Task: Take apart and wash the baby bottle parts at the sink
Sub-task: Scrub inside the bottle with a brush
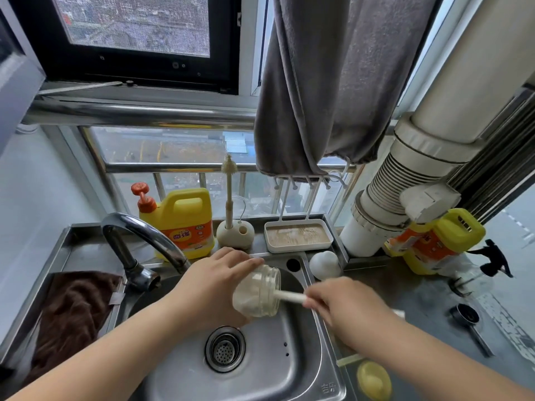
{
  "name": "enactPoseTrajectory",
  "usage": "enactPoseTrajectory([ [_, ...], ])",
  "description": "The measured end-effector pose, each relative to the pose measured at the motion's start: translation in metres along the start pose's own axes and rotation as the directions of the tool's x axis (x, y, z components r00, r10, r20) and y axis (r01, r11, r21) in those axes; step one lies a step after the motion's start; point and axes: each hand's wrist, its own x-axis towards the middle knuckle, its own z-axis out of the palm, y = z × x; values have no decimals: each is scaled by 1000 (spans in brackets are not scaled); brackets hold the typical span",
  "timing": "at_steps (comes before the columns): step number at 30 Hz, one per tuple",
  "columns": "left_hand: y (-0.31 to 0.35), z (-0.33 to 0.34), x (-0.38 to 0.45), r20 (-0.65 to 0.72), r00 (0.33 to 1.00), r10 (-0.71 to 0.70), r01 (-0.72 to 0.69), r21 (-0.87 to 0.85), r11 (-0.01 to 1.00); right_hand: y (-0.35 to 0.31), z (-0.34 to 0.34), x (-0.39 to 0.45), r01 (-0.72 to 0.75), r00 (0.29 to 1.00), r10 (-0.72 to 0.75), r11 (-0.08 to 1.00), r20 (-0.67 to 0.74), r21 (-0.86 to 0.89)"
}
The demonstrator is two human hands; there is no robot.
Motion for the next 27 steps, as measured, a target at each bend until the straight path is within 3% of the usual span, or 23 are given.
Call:
enactPoseTrajectory([
  [1, -1, -3, 1, 32, 999, -29, 30, -42, 999, 1, 2, 2, 46, 978, -84, 979, -189, -200],
  [3, -1, -7, 2, 156, 983, -96, 121, -157, 980, 5, 6, 1, 95, 876, -255, 924, -410, -371],
  [4, -2, -8, 3, 185, 978, -100, 134, -182, 974, 7, 9, 0, 119, 831, -321, 901, -455, -418],
  [6, -3, -10, 4, 176, 980, -93, 129, -205, 970, 11, 18, -2, 146, 823, -347, 894, -449, -423],
  [11, -4, -5, 4, -14, 1000, 18, -19, -69, 997, -8, 16, -3, 59, 966, -125, 959, -227, -277],
  [13, -2, -1, 5, -32, 998, 58, -60, -84, 995, -11, 10, 1, 67, 997, -68, 997, -32, -49],
  [15, -1, 3, 4, -61, 993, 104, -109, -97, 989, -11, 1, 4, 61, 981, -91, 983, 171, 174],
  [18, -4, 3, 3, -121, 979, 164, -173, -64, 983, -5, -12, 1, -174, 904, -74, 836, 421, 520],
  [20, -4, 1, 4, -147, 974, 171, -179, -43, 983, -2, -16, -1, -238, 876, -87, 776, 474, 583],
  [22, -5, 5, 2, -121, 984, 133, -141, -62, 988, -4, -15, 1, -140, 936, -19, 896, 351, 422],
  [24, -7, 10, -3, -94, 994, 63, -75, -134, 988, -4, -3, 3, -7, 998, 6, 1000, 55, 16],
  [25, -8, 10, -5, -76, 997, 21, -35, -201, 979, -4, 3, 2, 32, 988, -57, 984, -143, -174],
  [27, -8, 7, -6, 19, 999, -26, 30, -327, 944, -1, 14, -1, 87, 894, -238, 923, -380, -374],
])
